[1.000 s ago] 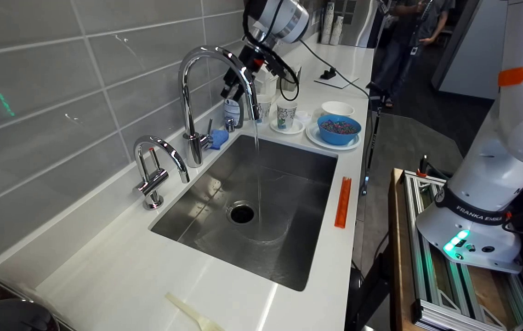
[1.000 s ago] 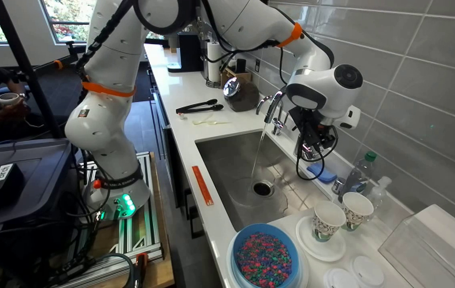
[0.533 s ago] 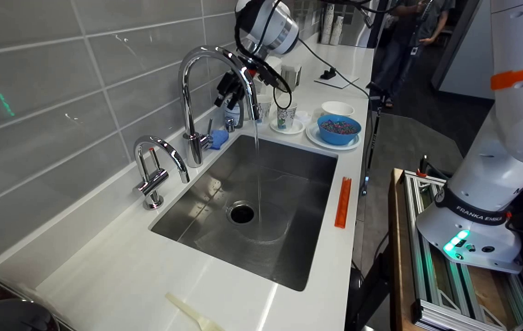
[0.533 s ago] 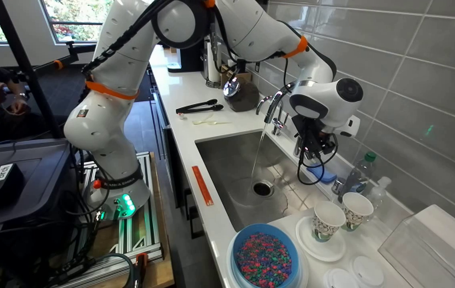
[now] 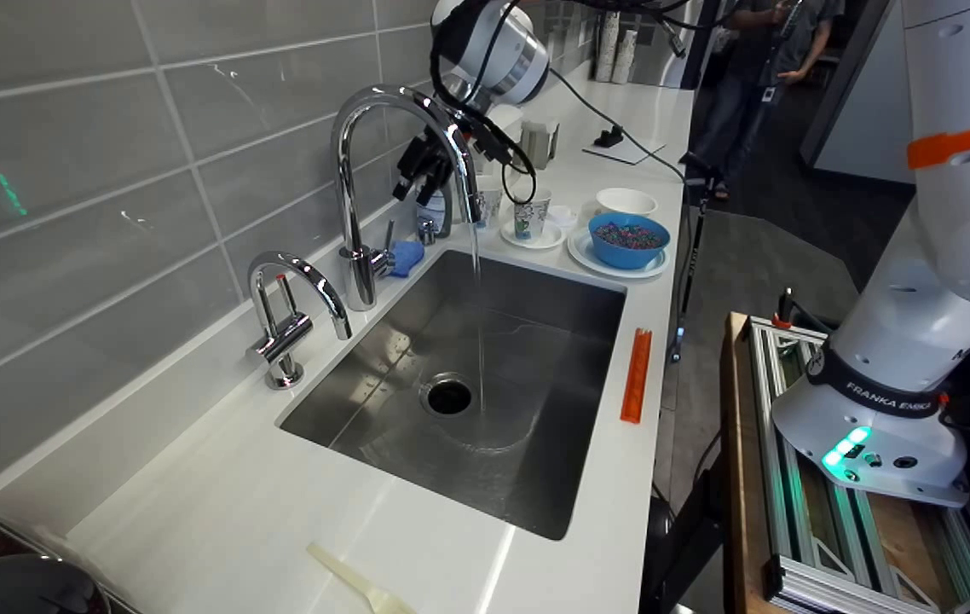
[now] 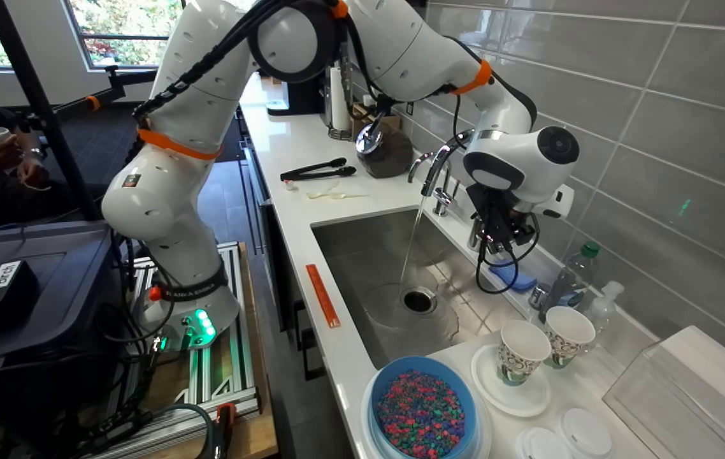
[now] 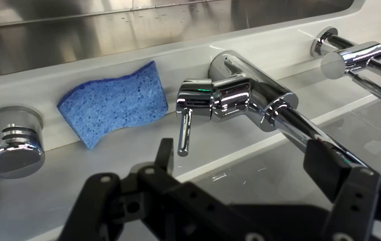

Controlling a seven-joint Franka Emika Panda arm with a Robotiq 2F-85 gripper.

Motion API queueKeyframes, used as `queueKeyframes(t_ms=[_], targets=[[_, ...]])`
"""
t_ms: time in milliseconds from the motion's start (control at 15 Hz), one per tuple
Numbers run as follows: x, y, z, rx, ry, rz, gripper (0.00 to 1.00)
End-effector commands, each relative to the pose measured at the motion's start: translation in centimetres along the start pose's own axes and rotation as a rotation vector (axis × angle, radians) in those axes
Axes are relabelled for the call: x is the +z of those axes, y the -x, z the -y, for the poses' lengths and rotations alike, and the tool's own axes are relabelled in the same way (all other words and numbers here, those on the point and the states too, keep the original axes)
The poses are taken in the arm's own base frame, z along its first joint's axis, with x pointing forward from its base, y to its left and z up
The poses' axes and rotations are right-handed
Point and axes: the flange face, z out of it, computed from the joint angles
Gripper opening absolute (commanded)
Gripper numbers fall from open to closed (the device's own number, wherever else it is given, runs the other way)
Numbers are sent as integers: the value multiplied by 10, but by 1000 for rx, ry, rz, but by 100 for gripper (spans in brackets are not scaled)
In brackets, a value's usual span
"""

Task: Close the tap

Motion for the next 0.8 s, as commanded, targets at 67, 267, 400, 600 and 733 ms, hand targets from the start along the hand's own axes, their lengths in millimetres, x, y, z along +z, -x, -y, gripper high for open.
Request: queueKeyframes(t_ms=[67,267,400,600,733], targets=[[22,-12,-7,-1,-11,-14,100],[32,-16,-12,-2,-16,-13,100],[37,-19,-17,-3,-21,-15,100],[45,-24,-24,0,-26,-20,100],[50,-27,-26,0,-31,-20,100]])
